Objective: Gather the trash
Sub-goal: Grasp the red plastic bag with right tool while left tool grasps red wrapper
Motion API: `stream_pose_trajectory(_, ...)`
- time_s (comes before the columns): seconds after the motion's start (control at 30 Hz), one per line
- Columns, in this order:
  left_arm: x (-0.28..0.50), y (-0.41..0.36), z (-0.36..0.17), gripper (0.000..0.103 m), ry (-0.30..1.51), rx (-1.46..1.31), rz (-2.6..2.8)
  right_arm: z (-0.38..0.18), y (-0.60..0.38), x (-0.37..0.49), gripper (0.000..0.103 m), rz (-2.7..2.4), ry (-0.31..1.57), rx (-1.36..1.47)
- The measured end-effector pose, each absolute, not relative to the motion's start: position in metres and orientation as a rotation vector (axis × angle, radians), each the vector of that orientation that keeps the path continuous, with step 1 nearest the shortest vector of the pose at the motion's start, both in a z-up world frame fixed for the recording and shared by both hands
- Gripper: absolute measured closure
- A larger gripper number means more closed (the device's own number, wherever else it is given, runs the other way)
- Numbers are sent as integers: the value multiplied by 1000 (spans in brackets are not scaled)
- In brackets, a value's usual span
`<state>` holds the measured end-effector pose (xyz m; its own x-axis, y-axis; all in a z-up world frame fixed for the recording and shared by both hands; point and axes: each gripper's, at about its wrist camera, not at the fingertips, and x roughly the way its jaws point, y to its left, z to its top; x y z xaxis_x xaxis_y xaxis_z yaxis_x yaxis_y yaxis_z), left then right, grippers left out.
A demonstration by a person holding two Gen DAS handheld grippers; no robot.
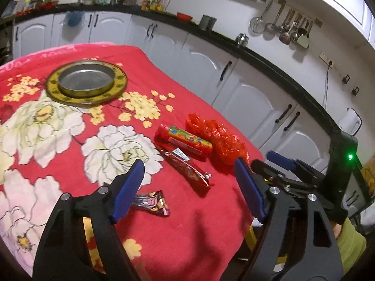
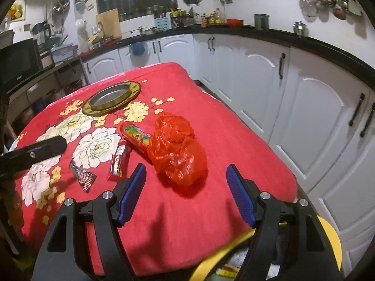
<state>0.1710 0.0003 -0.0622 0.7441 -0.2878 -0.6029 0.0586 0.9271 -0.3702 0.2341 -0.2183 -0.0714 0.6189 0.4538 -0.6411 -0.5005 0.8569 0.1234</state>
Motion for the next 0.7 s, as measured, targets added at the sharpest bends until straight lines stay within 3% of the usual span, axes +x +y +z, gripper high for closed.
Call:
stream_pose_trajectory(0.17,189,-10,-75,43,779,-345,-230,-86,-209,258,40,592,792,-37)
stream_pose_trajectory(0.27,201,-16,-82,48,813,-348,-240,-94,-208,265,56,624,829,-13)
stream_pose_trajectory(0.33,210,-18,-86,55,841,-351,-233,-100,-208,268,75,639,853,3)
stream_pose_trajectory(0.43,220,-22,-93,62,881,-336,-213,-104,-215,265,86,645,862,43)
stream_pose_trajectory(0.57,231,-26,-104,65,928,-330,-197,-103,-227,260,90,620,853,79)
stream_pose_trajectory(0.63,233,-29,-109,74,940,-325,-195,-102,-233,254,90,602,842,90)
stream_pose_trajectory(0.7,234,-30,-112,75,943,-321,-193,-101,-235,250,91,590,828,92)
